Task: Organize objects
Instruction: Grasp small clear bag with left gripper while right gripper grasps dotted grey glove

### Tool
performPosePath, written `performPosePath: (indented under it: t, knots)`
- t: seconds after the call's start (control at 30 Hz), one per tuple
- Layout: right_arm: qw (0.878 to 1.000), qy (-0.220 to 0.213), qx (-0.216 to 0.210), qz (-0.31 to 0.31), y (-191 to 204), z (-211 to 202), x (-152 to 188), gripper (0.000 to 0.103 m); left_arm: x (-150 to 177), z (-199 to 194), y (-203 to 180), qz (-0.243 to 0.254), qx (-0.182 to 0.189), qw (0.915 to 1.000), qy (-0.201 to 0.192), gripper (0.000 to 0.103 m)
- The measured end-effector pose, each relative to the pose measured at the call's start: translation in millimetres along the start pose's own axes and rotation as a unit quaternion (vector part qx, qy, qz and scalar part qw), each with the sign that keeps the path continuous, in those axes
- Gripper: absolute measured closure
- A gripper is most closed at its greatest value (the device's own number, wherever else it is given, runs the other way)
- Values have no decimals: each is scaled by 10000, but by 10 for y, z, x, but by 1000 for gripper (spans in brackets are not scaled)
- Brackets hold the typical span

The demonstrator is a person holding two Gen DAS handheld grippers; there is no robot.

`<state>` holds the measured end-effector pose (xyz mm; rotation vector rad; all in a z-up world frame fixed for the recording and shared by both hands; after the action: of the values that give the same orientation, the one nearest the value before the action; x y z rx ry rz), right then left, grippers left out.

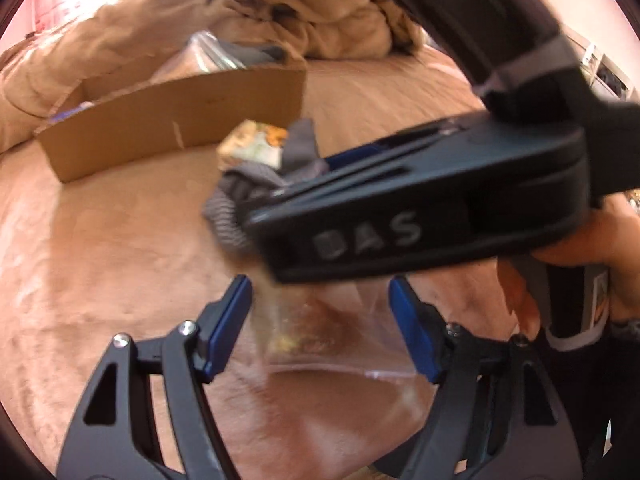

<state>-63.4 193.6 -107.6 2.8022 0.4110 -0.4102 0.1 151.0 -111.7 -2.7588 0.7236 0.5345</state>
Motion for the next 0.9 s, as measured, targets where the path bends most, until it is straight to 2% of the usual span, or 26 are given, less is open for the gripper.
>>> performPosePath:
  t: [0.07,0.13,0.2,0.23,0.27,0.4,0.53,0.77,0.9]
  knots:
    - [10000,-51,36,72,-16,18,-2,35,24,108,-10,-31,111,9999,77,31]
    - [9997,-134,-119,167,-63,17,-1,37,62,108,22,-152,244,9995,-103,31]
    - [9993,-190,-222,239,-115,13,8,50,85,81,95,-395,544,9975,-215,33]
    - [9991,-175,-289,253,-133,18,16,59,92,69,137,-517,604,9966,-233,42]
    - [9989,-178,-353,260,-138,20,25,62,99,60,164,-576,593,9963,-235,47]
    - [9985,-265,-432,197,-105,-16,57,70,142,2,162,-601,546,9961,-344,54]
    - [9976,-360,-568,151,-48,-64,60,75,197,-78,138,-628,441,9959,-473,59]
    - [9956,-651,-669,120,29,-270,108,75,291,-259,279,-827,476,9939,-562,60]
    - [9942,-828,-669,151,49,-485,114,75,237,-437,376,-928,425,9922,-716,60]
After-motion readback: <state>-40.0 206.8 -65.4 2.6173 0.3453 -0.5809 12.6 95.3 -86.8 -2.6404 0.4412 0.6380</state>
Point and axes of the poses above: each gripper's, at about its wrist camera, not at the fingertips, and z roughly the way its jaws point, y to its left, x to its underside, the point moved 4 cm from there along z, roughly the way its jaws point, and after that the axes turned 12 degrees about y, right-handed, at the moved point
